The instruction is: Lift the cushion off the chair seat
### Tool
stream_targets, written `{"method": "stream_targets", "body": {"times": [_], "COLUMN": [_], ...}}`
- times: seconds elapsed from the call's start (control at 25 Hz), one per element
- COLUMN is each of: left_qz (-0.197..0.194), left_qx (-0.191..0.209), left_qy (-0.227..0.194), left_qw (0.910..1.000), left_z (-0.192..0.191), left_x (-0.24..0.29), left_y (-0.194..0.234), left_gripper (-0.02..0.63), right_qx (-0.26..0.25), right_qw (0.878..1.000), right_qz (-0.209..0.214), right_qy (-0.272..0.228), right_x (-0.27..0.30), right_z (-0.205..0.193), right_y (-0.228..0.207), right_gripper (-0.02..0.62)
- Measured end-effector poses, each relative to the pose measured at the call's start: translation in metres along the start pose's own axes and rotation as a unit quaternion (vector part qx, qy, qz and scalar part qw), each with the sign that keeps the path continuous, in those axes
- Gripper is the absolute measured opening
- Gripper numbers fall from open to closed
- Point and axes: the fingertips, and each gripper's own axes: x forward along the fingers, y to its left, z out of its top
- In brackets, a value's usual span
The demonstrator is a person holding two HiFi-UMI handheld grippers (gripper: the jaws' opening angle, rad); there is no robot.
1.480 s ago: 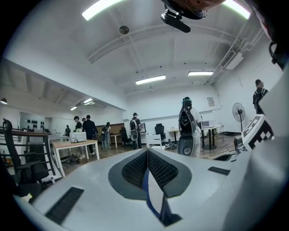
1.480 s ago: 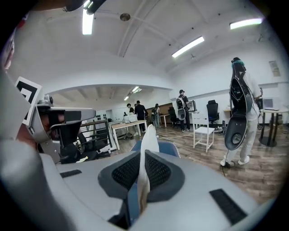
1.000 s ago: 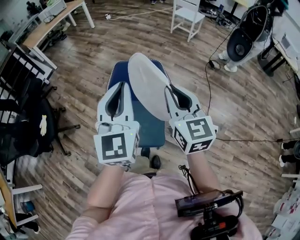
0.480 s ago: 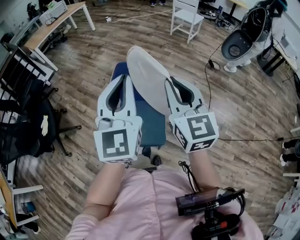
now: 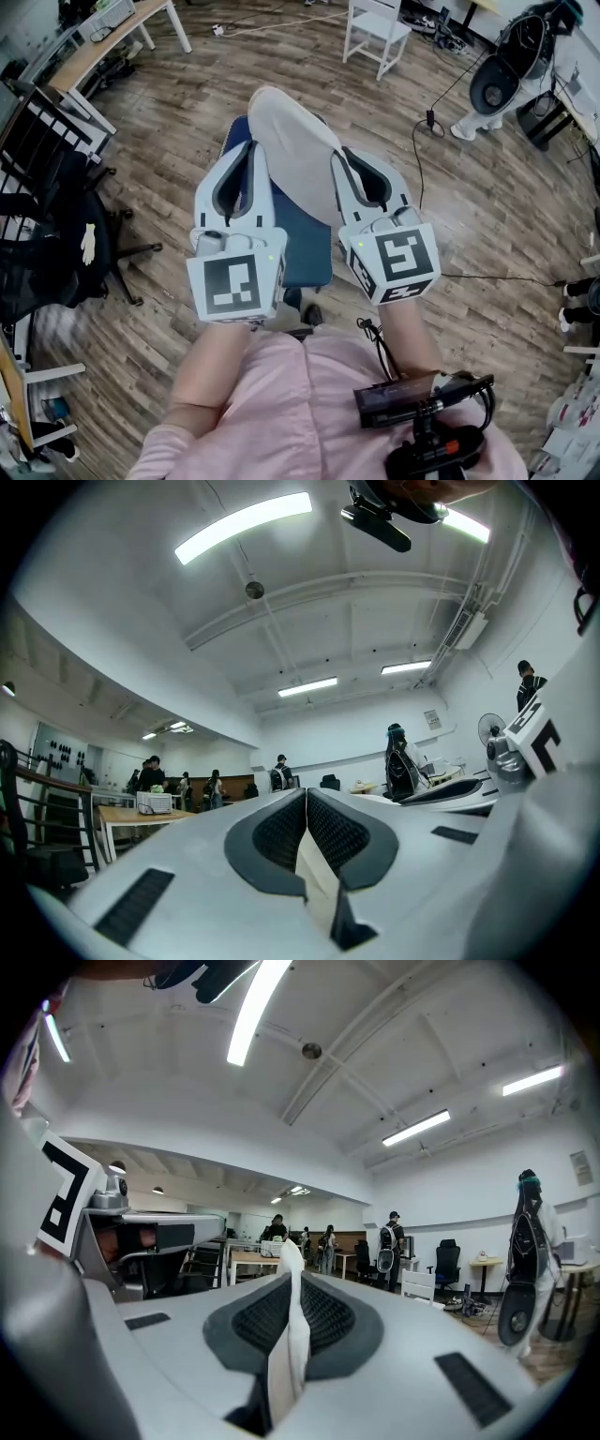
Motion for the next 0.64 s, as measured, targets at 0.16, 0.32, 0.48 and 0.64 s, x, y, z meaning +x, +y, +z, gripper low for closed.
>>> {"method": "stream_targets", "body": {"times": [0.16, 0.32, 0.48, 0.64], "left_qz": [0.002, 0.0, 0.0, -0.001], "left_qx": [-0.002, -0.001, -0.005, -0.016], "left_qy": [0.002, 0.0, 0.0, 0.004], "left_qw": [1.0, 1.0, 1.0, 0.9999], "left_z": [-0.0011, -0.0027, -0.003, -0.0039], "left_x": [0.0003, 0.0006, 0.0021, 0.0039], "left_y": [0.0008, 0.0005, 0.0009, -0.0009], "left_gripper": [0.014, 0.014, 0.014, 0.014], "right_qx": [-0.002, -0.002, -0.001, -0.001], "right_qw": [1.0, 1.0, 1.0, 1.0], "right_qz": [0.001, 0.001, 0.0, -0.001], "right_qy": [-0.002, -0.003, -0.002, -0.002], "right_x": [0.0015, 0.0021, 0.0036, 0.0053], "right_z": [0.0008, 0.0001, -0.0009, -0.0014], "right_y": [0.0009, 0.0016, 0.0018, 0.0018], "right_gripper": [0.028, 0.028, 0.026, 0.028]}}
